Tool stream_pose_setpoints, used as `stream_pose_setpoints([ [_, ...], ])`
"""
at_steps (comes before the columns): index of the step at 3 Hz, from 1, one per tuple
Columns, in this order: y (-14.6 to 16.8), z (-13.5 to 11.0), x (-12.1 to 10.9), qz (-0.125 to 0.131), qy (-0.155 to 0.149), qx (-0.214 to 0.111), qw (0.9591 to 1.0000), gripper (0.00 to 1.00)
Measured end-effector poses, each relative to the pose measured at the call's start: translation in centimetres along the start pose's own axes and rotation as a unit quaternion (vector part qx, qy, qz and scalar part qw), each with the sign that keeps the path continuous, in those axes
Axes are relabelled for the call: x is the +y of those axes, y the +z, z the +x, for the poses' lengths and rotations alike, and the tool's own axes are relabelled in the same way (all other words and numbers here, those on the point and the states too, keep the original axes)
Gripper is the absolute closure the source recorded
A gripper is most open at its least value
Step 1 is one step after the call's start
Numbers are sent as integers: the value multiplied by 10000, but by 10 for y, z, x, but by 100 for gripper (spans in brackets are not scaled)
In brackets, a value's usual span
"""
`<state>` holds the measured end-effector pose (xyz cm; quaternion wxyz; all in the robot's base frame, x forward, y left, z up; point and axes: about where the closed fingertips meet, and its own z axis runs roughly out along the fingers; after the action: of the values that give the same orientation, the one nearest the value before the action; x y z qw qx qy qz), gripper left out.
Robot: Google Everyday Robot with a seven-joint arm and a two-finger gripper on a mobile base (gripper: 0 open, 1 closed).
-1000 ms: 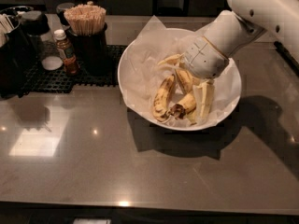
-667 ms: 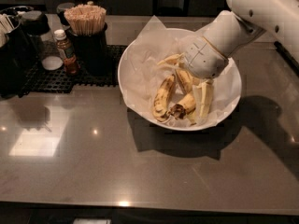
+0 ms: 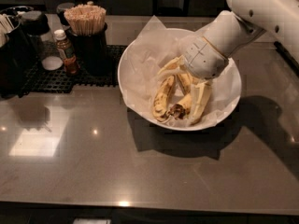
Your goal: Pick banana from white bowl
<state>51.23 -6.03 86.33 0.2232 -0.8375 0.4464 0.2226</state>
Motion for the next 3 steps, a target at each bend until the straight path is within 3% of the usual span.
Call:
stream_pose_setpoints([
  [3, 0, 0, 0, 1, 0, 0, 10000, 92],
])
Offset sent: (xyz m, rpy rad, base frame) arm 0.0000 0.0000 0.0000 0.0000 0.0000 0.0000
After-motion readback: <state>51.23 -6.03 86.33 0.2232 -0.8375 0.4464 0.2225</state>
